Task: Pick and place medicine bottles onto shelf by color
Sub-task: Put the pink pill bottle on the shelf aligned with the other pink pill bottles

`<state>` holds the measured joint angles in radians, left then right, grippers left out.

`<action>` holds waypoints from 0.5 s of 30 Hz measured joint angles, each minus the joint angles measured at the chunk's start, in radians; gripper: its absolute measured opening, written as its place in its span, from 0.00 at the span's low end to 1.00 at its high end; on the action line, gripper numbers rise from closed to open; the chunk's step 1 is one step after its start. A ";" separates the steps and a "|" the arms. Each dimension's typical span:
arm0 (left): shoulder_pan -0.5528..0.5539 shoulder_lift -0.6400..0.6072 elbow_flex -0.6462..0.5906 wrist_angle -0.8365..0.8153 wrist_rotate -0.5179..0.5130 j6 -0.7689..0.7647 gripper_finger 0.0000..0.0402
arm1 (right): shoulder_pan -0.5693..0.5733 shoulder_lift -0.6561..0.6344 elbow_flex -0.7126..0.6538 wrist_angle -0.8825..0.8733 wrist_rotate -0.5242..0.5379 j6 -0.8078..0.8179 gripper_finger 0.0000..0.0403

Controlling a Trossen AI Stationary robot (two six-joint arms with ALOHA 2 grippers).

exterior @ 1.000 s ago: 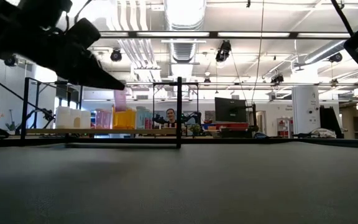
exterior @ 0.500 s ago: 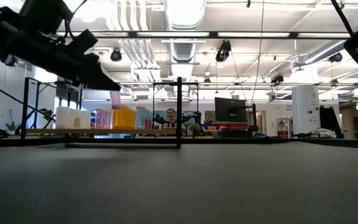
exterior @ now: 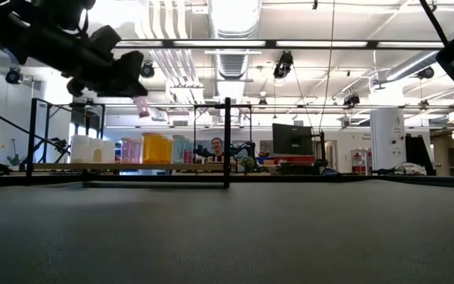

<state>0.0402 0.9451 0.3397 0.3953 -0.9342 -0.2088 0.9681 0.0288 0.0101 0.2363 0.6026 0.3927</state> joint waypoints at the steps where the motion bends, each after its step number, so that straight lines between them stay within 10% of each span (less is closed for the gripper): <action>1: 0.000 0.002 0.000 -0.016 -0.031 -0.016 0.25 | 0.000 0.000 0.000 0.000 0.000 0.000 0.24; 15: 0.000 0.046 -0.005 -0.368 -0.113 -0.361 0.25 | 0.000 0.000 0.000 0.000 0.000 0.000 0.24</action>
<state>0.0402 0.9915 0.3347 0.0269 -1.0470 -0.5697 0.9683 0.0288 0.0101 0.2363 0.6026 0.3927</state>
